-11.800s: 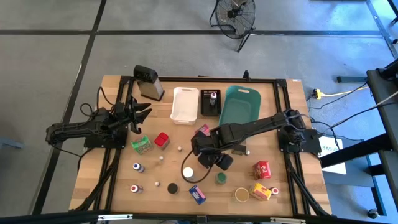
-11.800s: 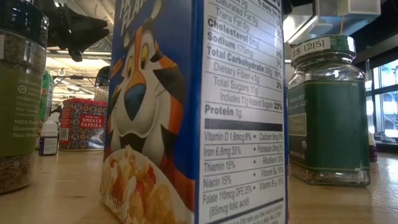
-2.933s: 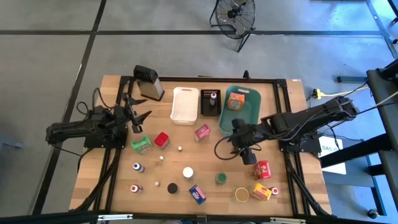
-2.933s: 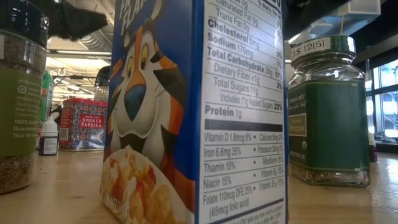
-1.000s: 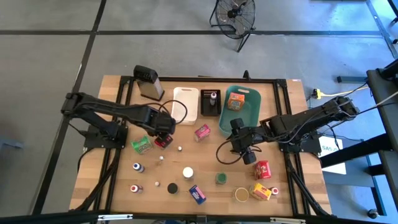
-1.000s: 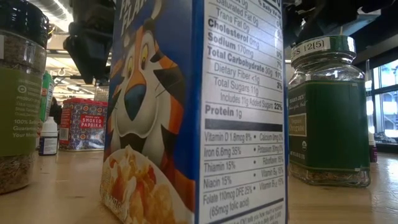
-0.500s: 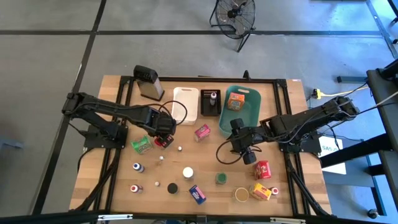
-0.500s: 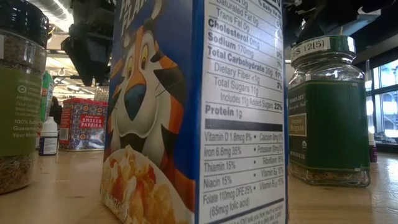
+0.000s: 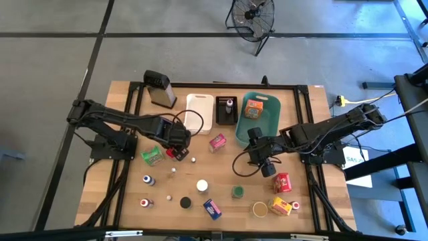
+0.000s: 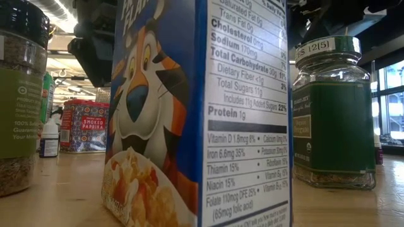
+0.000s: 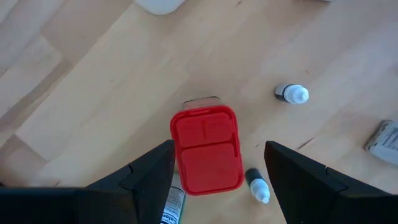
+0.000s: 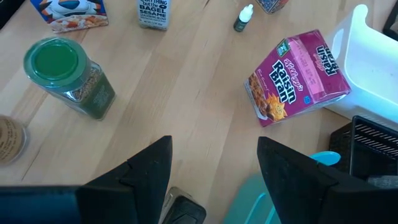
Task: Pick & Place Kitchen Items
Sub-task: Put the red spice can into the white bin
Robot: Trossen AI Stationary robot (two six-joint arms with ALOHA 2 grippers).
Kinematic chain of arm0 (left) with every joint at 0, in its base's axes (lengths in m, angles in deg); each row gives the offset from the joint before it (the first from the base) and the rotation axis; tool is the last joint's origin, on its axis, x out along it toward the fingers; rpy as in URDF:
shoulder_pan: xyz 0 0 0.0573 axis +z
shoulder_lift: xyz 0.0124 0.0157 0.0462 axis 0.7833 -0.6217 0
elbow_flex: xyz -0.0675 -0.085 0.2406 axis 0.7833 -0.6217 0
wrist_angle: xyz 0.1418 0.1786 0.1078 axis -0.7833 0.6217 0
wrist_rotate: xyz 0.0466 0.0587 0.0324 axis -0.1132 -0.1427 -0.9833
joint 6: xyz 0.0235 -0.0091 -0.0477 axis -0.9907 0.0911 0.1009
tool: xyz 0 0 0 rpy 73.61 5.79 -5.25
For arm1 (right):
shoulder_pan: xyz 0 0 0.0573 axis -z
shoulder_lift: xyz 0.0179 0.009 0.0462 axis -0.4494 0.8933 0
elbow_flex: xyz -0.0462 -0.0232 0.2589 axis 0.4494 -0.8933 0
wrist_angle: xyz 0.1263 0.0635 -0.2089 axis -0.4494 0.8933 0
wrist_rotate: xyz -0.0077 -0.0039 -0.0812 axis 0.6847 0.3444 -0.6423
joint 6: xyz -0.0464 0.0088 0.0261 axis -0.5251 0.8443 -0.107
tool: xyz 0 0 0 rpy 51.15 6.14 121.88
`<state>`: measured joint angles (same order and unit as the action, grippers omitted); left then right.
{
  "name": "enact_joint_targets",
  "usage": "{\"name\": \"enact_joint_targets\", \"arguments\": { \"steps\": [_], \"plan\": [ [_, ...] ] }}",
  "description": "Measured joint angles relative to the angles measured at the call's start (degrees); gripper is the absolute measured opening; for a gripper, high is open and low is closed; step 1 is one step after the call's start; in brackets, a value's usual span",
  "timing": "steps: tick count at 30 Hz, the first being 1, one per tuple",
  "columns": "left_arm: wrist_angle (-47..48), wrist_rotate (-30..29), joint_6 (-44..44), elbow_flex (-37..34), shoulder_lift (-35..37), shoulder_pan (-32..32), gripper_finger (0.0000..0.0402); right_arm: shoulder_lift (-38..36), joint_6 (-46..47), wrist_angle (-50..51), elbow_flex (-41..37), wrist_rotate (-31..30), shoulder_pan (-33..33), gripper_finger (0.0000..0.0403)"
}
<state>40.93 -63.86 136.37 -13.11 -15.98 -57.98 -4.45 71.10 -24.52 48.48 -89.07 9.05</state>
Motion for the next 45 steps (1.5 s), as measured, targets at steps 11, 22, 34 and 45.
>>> {"name": "enact_joint_targets", "arguments": {
  "steps": [11, 22, 34, 45],
  "plan": [
    [0.58, 0.27, 3.96, -0.02, -1.34, 0.02, 0.0242, 0.00, 0.00, 0.02, 0.00, -0.02, 0.02, 0.0239],
    [0.98, 2.10, 3.90, -0.02, -4.92, 0.04, 0.0242, -0.02, 0.00, 0.02, 0.00, 0.04, 0.02, 0.0239],
    [1.18, 2.56, 3.92, -0.02, -5.68, 0.04, 0.0242, -0.01, 0.00, 0.02, 0.00, 0.23, 0.02, 0.0239],
    [1.18, 2.08, 3.92, -0.02, -6.13, 0.04, 0.0243, 0.00, 0.00, 0.02, 0.00, 0.22, 0.02, 0.0239]
  ]
}}
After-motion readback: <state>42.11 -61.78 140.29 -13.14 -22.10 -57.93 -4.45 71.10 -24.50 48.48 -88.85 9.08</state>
